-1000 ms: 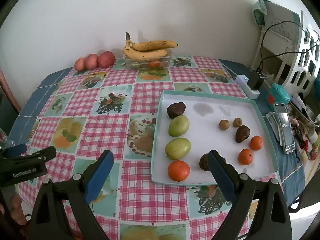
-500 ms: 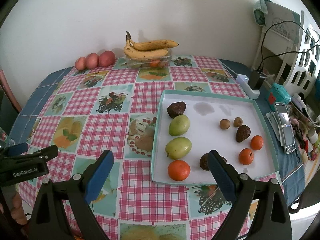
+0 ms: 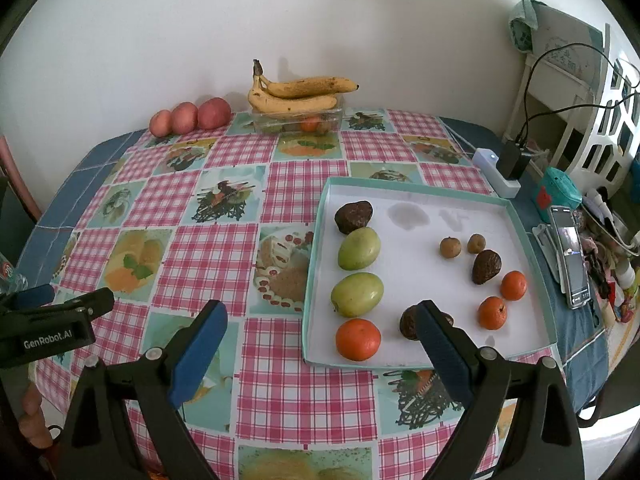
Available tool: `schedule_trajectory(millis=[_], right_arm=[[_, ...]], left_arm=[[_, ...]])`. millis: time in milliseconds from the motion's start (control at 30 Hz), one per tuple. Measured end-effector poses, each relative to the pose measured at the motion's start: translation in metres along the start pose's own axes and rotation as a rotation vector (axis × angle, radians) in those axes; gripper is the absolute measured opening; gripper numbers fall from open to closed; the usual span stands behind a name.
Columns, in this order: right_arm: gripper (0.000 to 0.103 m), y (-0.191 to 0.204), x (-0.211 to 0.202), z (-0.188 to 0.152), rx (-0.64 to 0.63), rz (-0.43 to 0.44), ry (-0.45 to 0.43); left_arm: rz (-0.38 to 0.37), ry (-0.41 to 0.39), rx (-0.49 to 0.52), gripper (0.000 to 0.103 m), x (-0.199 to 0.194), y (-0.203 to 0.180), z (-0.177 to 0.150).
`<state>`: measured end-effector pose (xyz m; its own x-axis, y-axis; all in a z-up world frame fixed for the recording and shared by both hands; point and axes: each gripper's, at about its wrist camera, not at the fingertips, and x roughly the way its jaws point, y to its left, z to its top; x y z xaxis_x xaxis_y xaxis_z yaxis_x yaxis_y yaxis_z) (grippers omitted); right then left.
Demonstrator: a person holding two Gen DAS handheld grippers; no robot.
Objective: Organize fruits
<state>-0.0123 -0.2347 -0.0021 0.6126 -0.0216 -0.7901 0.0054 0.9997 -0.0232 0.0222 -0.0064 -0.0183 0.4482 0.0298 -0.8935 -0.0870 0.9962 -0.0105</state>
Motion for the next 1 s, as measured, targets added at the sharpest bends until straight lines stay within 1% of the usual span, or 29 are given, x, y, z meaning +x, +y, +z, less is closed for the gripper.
schedule_trajectory(millis=[1000], right_arm=[[0.095,0.0008,0.0033,-0.0014,-0.01,0.0,0.012]], left_arm=[[-0.02,0.017,-0.031,0.103,0.0018,0.0041,0.0004]])
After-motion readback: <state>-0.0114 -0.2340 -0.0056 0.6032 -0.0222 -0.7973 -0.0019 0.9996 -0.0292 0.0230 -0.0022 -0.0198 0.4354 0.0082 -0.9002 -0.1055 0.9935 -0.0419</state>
